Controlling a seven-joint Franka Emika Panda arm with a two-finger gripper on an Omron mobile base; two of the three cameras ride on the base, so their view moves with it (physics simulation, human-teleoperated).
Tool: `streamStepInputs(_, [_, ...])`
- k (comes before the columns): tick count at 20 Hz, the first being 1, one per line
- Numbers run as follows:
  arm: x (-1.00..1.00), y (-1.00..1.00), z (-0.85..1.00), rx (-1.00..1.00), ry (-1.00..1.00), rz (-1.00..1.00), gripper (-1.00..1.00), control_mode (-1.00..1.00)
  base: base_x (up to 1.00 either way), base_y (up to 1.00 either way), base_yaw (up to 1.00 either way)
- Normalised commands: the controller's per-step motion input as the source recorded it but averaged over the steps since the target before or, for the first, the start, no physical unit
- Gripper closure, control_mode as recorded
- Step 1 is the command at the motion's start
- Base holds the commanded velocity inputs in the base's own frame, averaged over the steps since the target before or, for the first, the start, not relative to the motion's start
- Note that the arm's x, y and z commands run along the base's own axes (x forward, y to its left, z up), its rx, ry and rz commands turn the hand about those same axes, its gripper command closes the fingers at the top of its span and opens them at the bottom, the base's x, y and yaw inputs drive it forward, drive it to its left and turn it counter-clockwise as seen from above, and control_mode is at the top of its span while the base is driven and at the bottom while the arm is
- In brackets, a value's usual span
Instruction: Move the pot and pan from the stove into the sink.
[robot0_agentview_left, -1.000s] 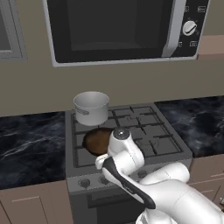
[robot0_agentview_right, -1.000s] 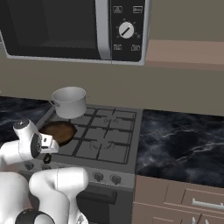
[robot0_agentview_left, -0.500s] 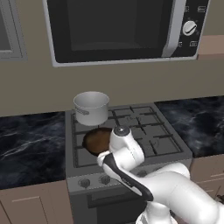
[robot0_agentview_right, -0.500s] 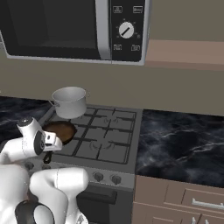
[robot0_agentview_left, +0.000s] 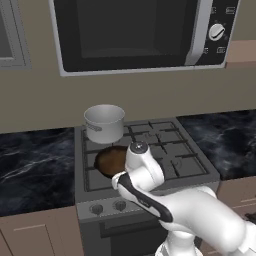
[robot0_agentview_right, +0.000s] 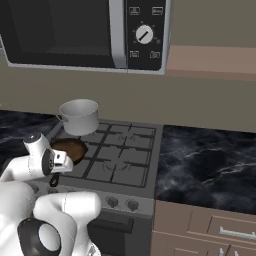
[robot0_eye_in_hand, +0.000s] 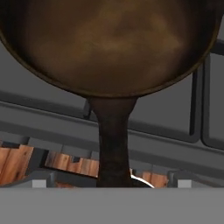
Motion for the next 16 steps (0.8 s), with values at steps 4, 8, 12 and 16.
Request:
streamStepInputs(4, [0.01, -0.15, -0.50, 0.00, 0.00, 0.00, -1.00, -1.00, 0.00, 0.00, 0.00])
streamStepInputs(8, [0.00, -0.19, -0.60, 0.00, 0.00, 0.00, -1.00, -1.00, 0.00, 0.00, 0.00])
streamStepInputs(12, [0.00, -0.23, -0.58, 0.01, 0.00, 0.00, -1.00, -1.00, 0.00, 0.00, 0.00])
streamStepInputs(16, [0.00, -0.18, -0.27, 0.02, 0.00, 0.00, 1.00, -1.00, 0.00, 0.00, 0.00])
